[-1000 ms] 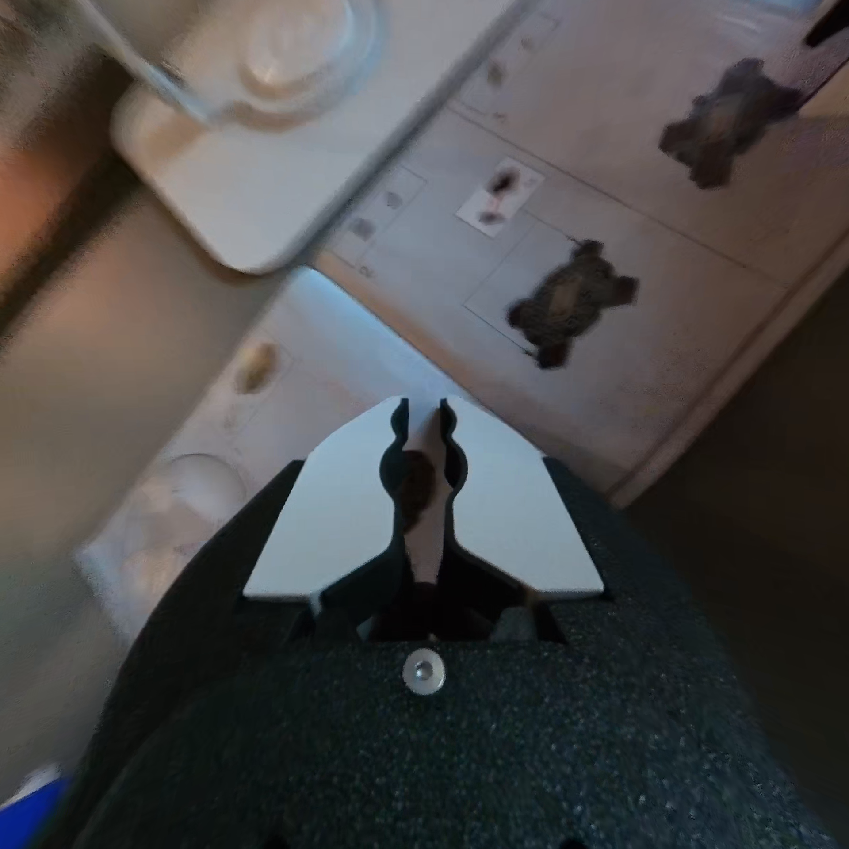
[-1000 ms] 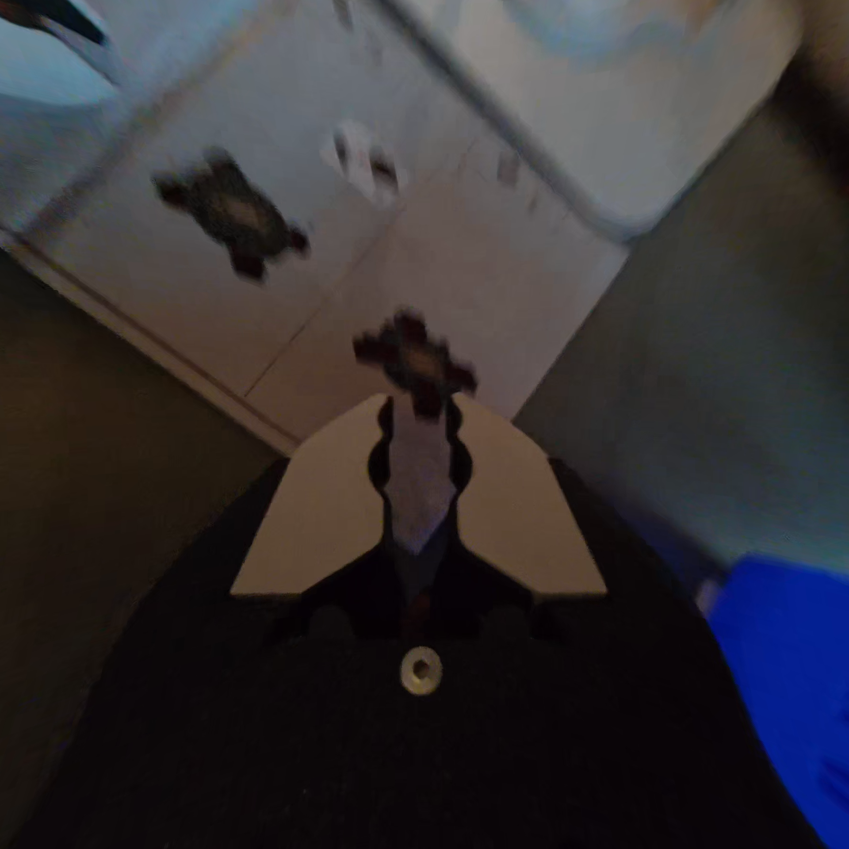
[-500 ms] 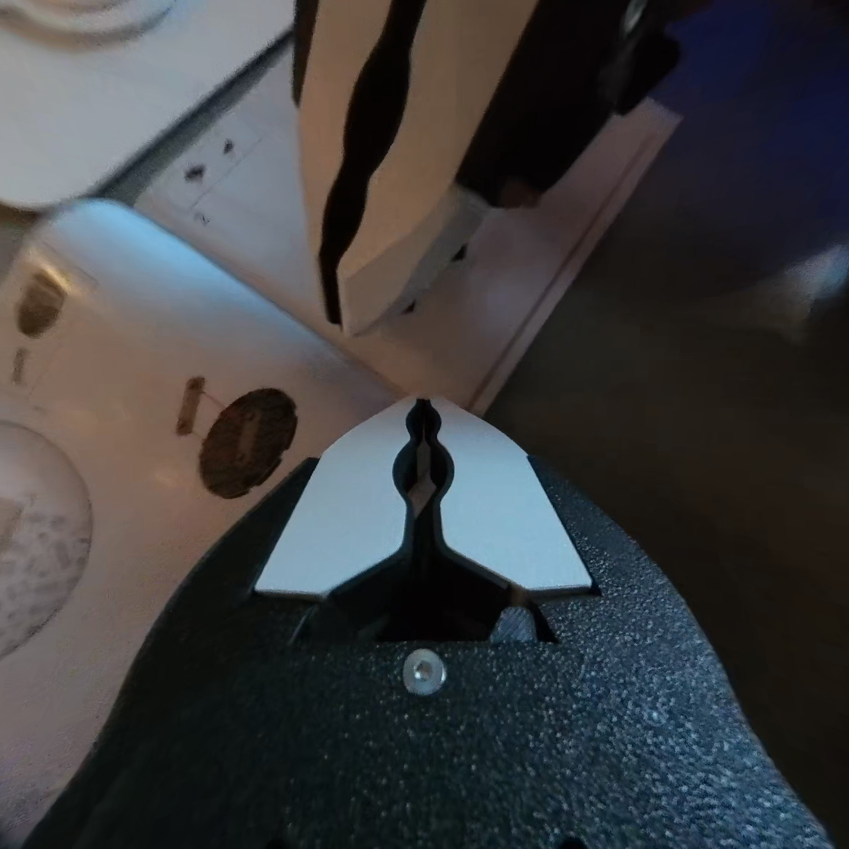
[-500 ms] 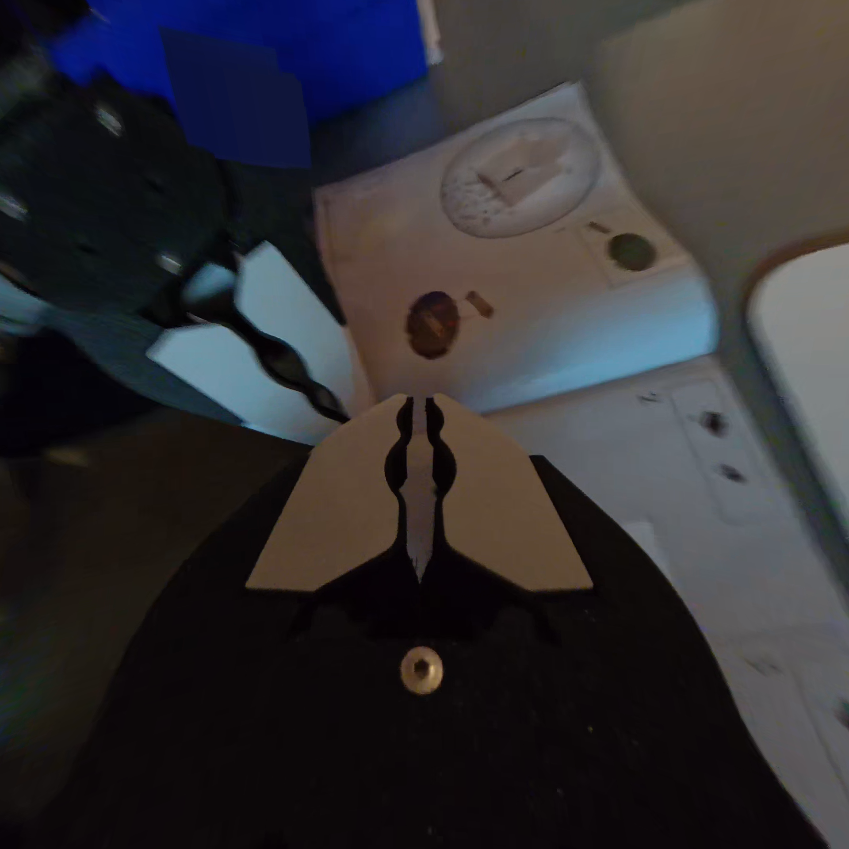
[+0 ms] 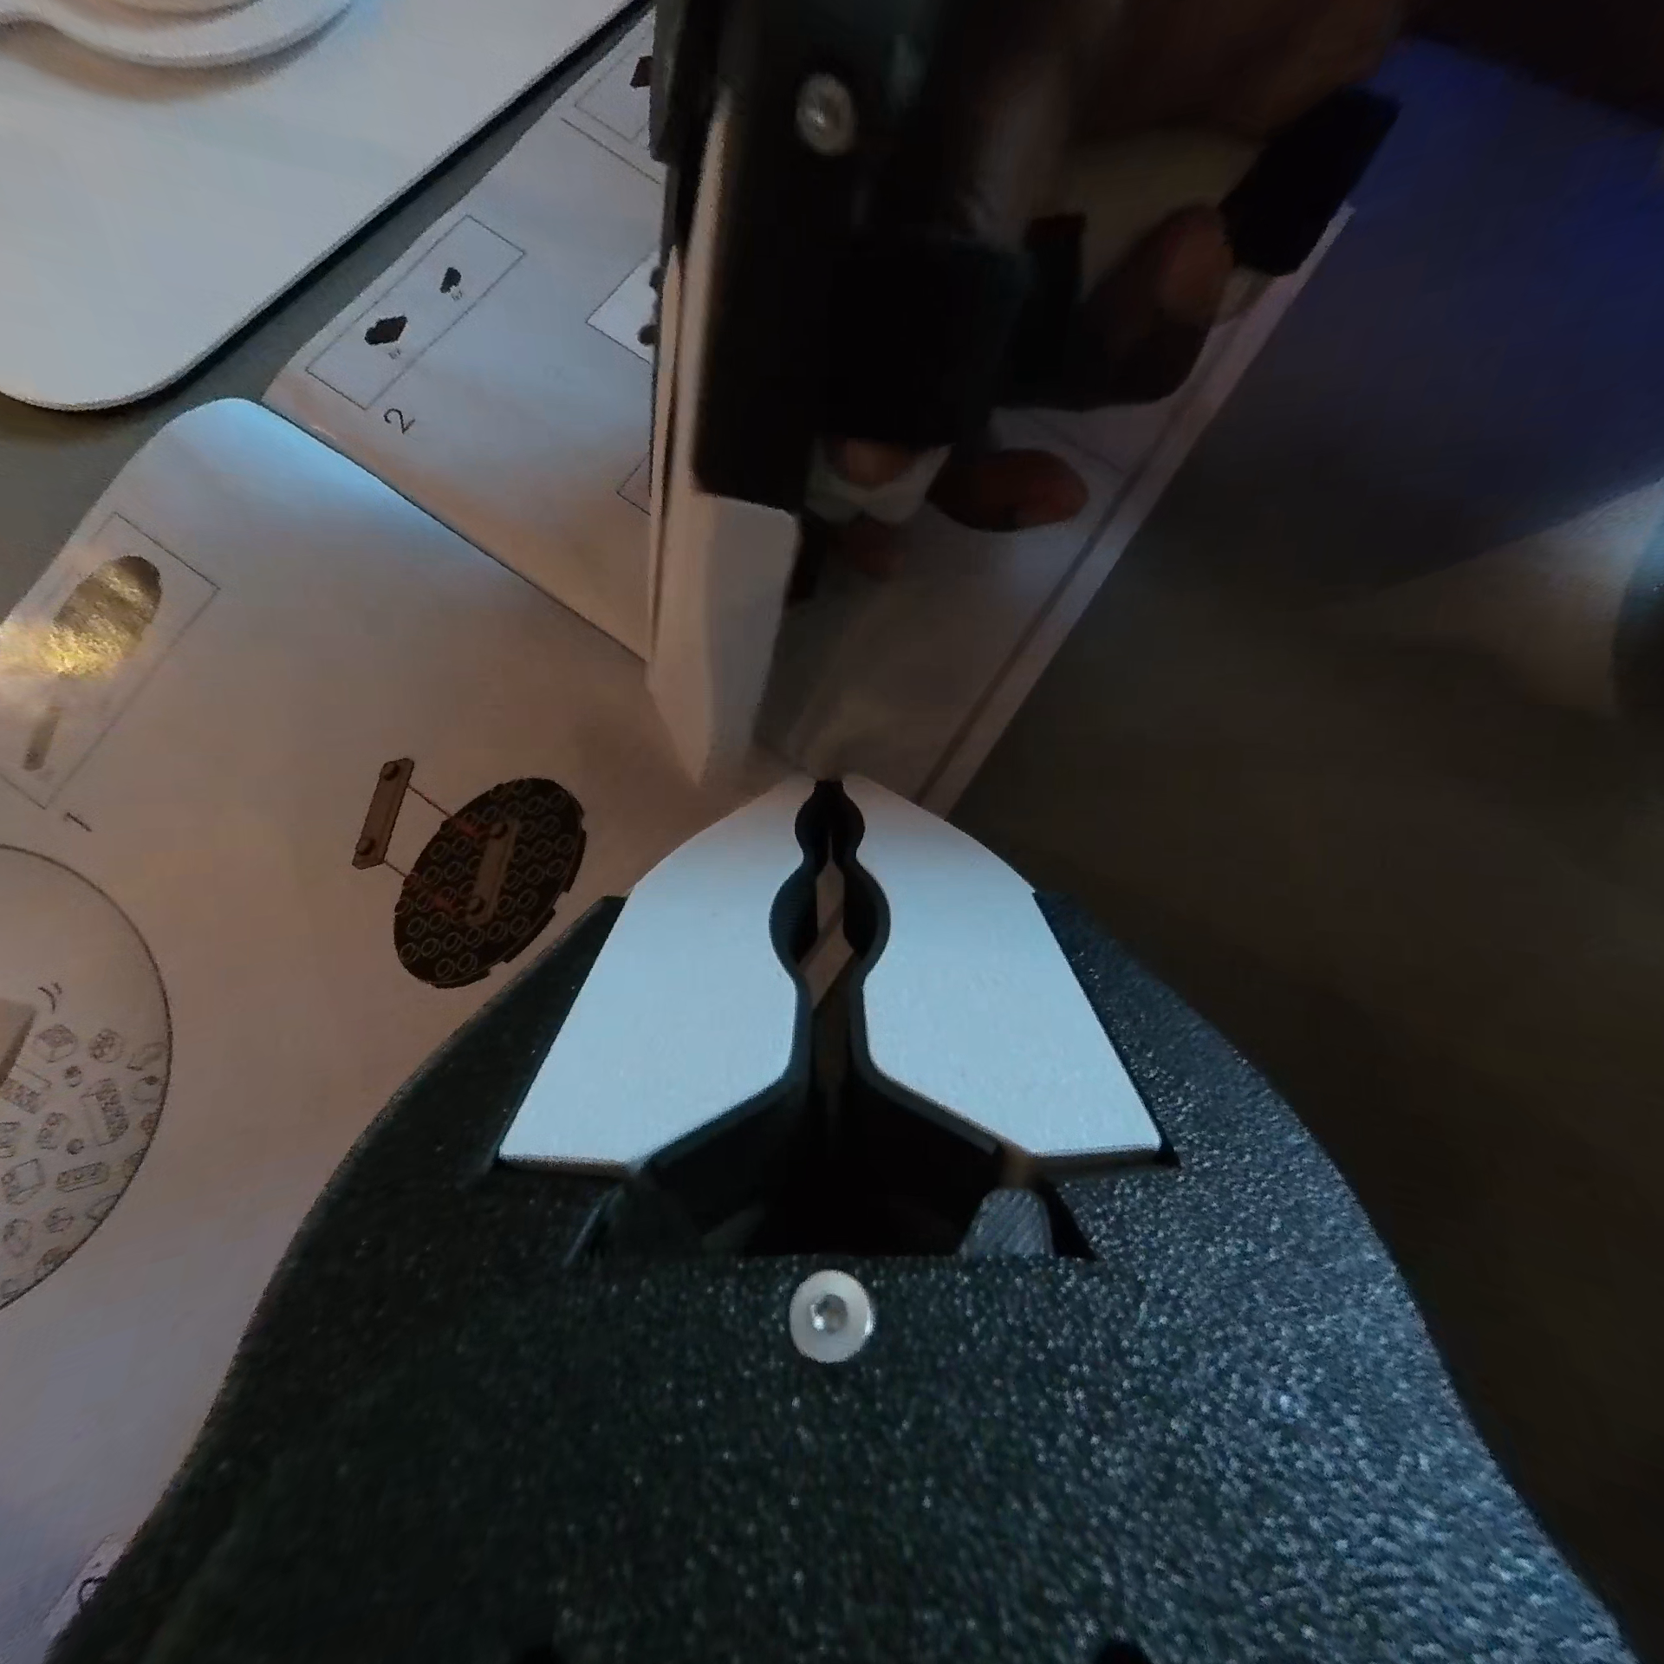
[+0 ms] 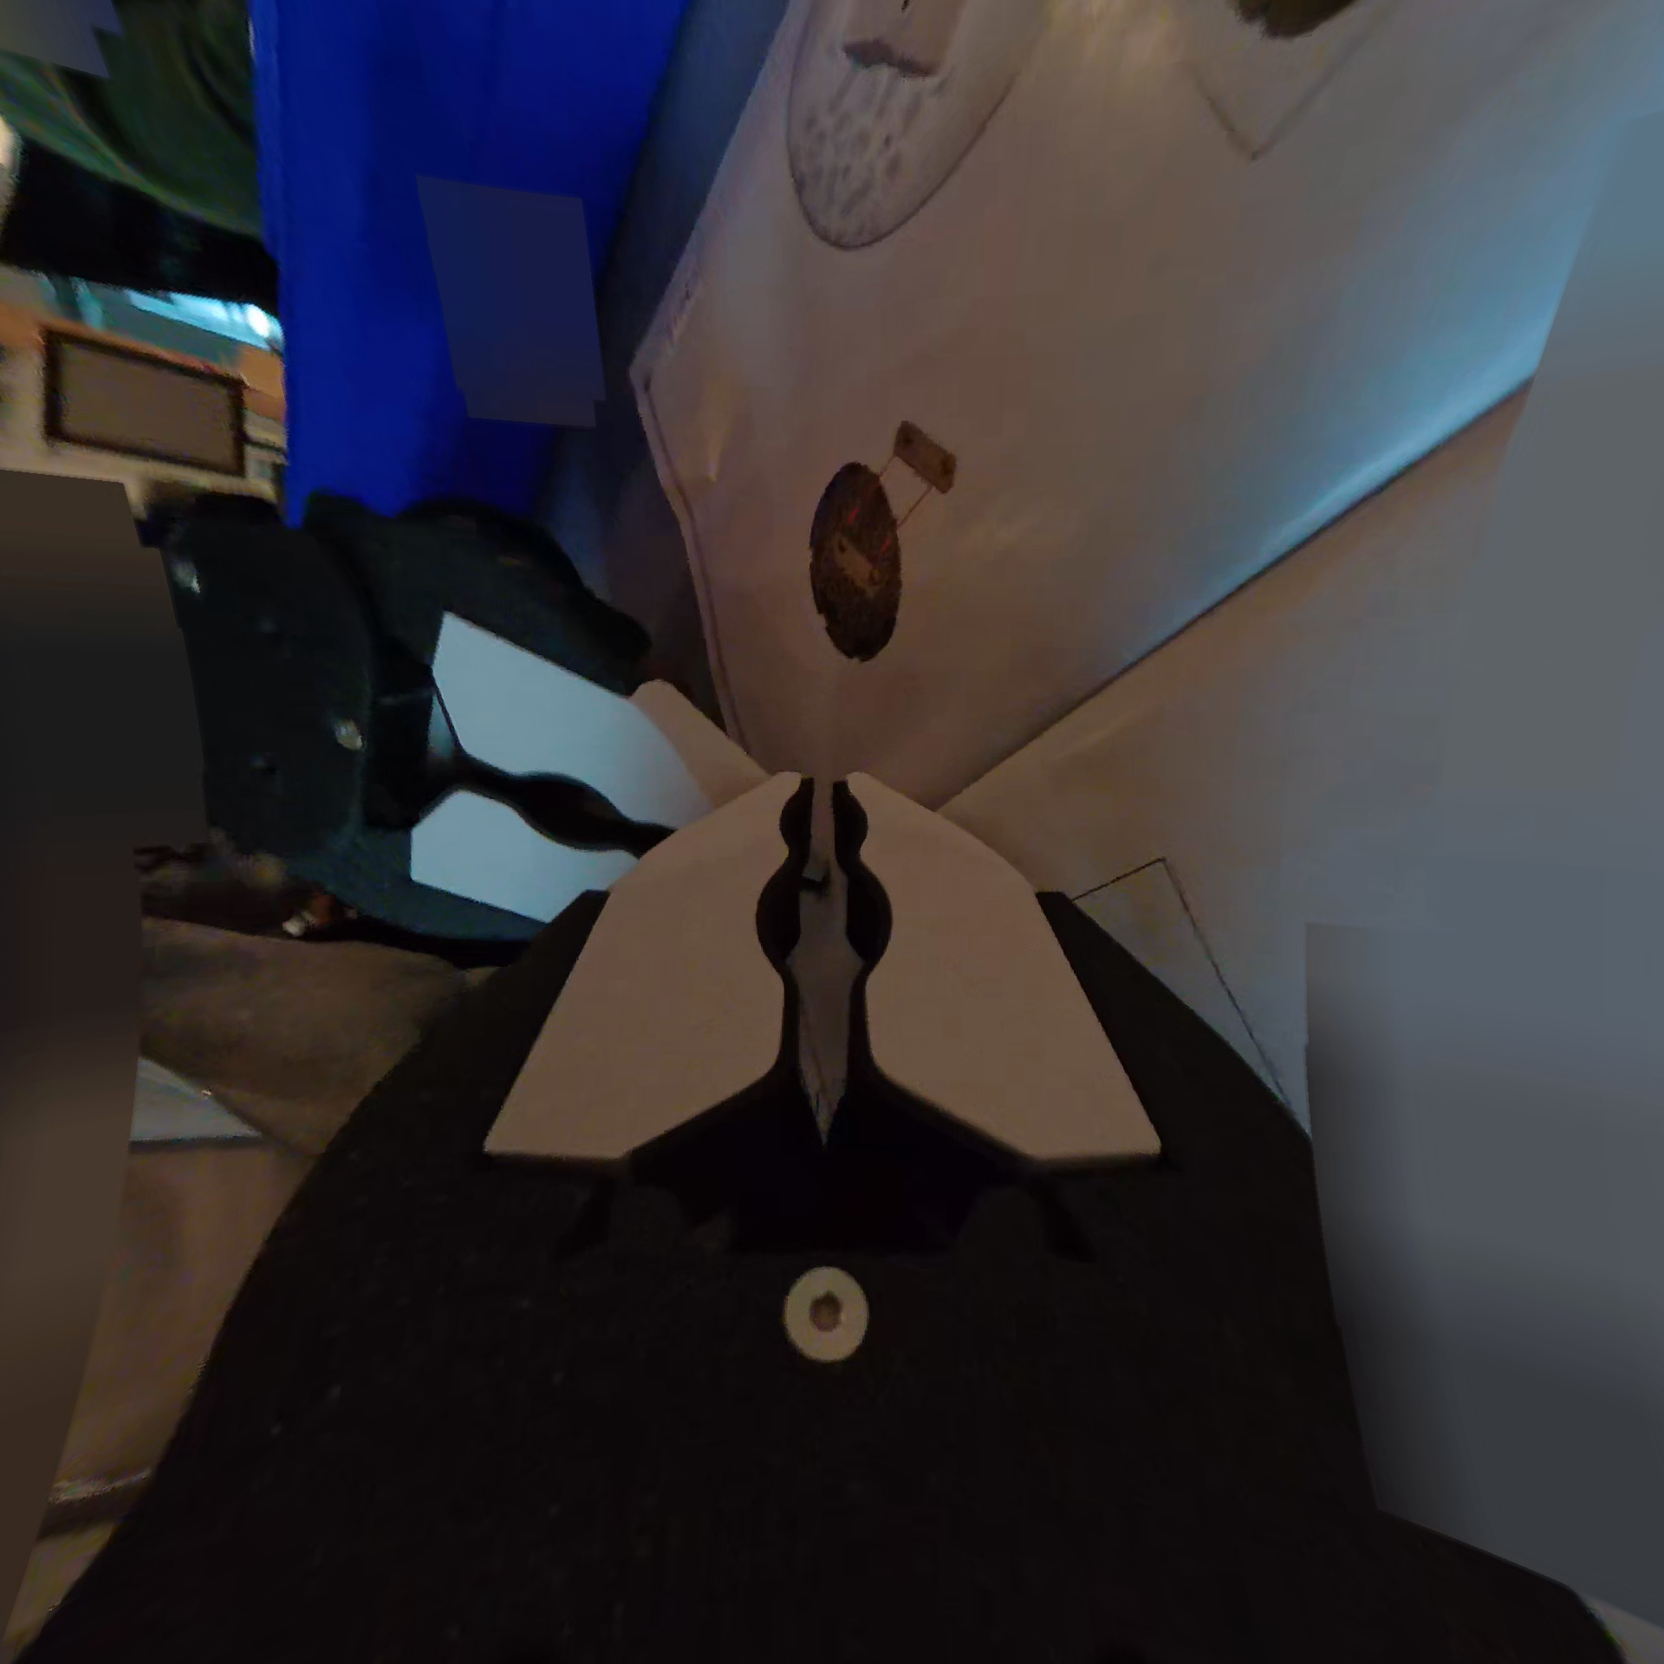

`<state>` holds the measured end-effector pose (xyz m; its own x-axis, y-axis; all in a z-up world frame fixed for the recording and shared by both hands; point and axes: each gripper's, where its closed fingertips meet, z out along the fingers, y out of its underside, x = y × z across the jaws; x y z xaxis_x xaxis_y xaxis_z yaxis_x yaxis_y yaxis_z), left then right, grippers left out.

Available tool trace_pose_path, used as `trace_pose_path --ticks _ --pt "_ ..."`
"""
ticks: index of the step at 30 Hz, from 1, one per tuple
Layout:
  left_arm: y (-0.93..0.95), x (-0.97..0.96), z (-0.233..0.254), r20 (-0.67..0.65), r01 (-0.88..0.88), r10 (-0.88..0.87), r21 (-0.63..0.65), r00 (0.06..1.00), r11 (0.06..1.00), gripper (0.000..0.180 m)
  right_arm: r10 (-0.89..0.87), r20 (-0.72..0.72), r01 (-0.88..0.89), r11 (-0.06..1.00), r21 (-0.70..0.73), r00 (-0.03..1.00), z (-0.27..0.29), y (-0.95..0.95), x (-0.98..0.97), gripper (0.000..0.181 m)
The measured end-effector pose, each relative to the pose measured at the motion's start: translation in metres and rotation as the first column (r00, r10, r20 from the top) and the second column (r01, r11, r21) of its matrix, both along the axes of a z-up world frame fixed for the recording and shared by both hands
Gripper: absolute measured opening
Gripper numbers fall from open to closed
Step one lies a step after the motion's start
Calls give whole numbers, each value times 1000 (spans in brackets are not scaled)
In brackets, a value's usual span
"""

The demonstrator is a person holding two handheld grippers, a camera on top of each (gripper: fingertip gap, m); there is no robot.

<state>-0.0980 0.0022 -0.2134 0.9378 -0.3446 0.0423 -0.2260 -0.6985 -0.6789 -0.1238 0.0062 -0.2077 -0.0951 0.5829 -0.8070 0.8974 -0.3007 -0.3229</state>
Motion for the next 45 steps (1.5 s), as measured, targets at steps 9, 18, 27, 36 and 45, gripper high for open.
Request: trace_pose_path --ticks 9,18,27,36,45 --pt "-1 0 0 -29 7 -6 5 1000 1000 0 -195 20 195 981 -10 981 -2 40 -25 1" --pt "-1 0 0 -19 9 -9 8 1000 1000 0 -345 -14 345 938 27 938 -5 81 -49 0" --pt "0 -1 0 -24 12 -12 8 1000 1000 0 -526 -134 542 828 145 840 -9 125 -70 0" --pt "0 -16 36 71 -29 22 91 997 995 4 -425 -280 464 881 92 861 39 76 -35 4" --pt "68 -50 39 182 -28 21 34 983 999 1 -419 9 418 905 -75 908 10 -9 -7 3"
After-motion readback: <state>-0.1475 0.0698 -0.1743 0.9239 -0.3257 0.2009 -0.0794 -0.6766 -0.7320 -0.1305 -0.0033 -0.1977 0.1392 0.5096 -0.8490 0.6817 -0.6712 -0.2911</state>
